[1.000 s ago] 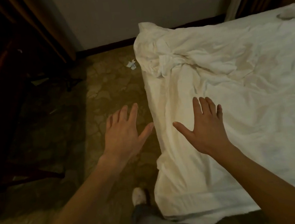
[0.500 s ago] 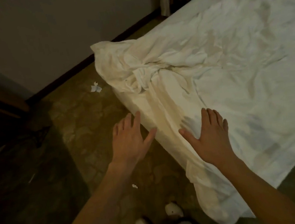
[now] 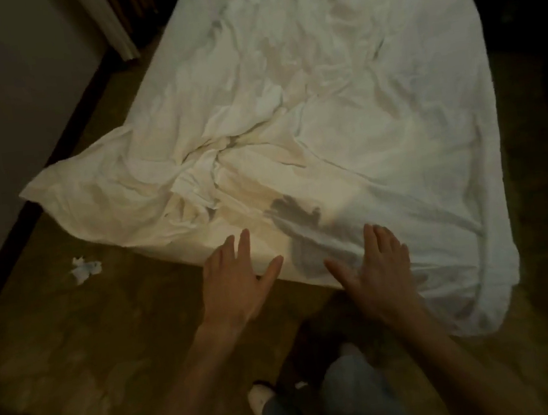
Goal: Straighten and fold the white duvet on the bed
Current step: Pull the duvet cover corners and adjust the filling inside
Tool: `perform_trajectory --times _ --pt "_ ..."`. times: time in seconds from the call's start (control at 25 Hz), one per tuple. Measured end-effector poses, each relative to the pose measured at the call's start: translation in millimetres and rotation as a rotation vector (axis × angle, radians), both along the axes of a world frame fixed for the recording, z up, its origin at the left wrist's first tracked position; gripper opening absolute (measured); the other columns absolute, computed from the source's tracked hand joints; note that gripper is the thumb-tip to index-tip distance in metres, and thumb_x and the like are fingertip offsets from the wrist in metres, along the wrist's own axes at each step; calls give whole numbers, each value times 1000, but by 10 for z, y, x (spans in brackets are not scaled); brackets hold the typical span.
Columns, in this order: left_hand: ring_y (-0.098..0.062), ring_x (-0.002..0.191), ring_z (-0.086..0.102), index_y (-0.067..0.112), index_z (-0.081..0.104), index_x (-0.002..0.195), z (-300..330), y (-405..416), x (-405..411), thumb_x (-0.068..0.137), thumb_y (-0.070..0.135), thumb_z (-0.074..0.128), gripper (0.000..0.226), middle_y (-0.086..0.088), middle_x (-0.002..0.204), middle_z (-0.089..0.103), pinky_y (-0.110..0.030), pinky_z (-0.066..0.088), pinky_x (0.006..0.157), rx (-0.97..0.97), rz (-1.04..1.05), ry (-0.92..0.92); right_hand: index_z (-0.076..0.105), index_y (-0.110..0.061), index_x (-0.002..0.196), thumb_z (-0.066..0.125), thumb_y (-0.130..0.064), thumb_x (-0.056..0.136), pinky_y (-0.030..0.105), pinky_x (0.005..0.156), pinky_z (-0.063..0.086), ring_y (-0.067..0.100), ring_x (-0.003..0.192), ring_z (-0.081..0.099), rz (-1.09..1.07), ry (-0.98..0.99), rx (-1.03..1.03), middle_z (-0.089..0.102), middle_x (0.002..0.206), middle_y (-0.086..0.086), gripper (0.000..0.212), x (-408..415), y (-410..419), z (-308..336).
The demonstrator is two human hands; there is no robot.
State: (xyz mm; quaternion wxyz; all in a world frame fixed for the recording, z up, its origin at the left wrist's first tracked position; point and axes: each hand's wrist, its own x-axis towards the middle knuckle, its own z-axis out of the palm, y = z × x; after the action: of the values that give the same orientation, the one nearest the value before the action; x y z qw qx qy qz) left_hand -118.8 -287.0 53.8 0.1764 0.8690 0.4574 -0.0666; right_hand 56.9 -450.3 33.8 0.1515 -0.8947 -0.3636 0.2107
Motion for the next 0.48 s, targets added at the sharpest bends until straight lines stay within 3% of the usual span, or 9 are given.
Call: perform_trajectory --times 0.2,0.28,0.36,0.44,0.48 --pt "-24 142 33 20 28 153 -848 558 133 76 89 11 105 -8 155 36 -43 26 118 -48 -209 -6 13 -14 160 21 -94 77 50 126 6 25 154 7 -67 23 -1 13 167 10 116 -186 203 -878" --pt "-25 136 40 17 35 149 -1344 791 232 81 86 23 99 -10 150 42 -43 34 112 -71 -246 -48 14 -17 160 24 -98 72 49 125 15 25 154 10 -148 99 50 14 167 8 119 -174 388 -1302" --pt "-28 130 45 14 36 148 -1753 1022 330 82 82 35 94 -11 145 45 -43 41 105 -164 -148 -100 25 -17 157 28 -99 70 48 121 27 26 150 22 -298 145 97 25 162 8 120 -198 580 -1649" --pt "-30 132 43 12 32 149 -2051 1165 398 83 78 44 95 -13 147 42 -44 41 106 -153 -96 -83 38 -12 150 38 -94 74 51 119 30 31 145 31 -351 44 120 37 155 12 112 -293 752 -1967" --pt "-33 134 40 8 32 148 -2224 1238 399 83 77 46 96 -17 148 40 -47 38 109 -30 -194 -71 41 -9 148 41 -91 76 54 119 27 34 145 32 -316 -49 119 39 154 14 109 -350 845 -2141"
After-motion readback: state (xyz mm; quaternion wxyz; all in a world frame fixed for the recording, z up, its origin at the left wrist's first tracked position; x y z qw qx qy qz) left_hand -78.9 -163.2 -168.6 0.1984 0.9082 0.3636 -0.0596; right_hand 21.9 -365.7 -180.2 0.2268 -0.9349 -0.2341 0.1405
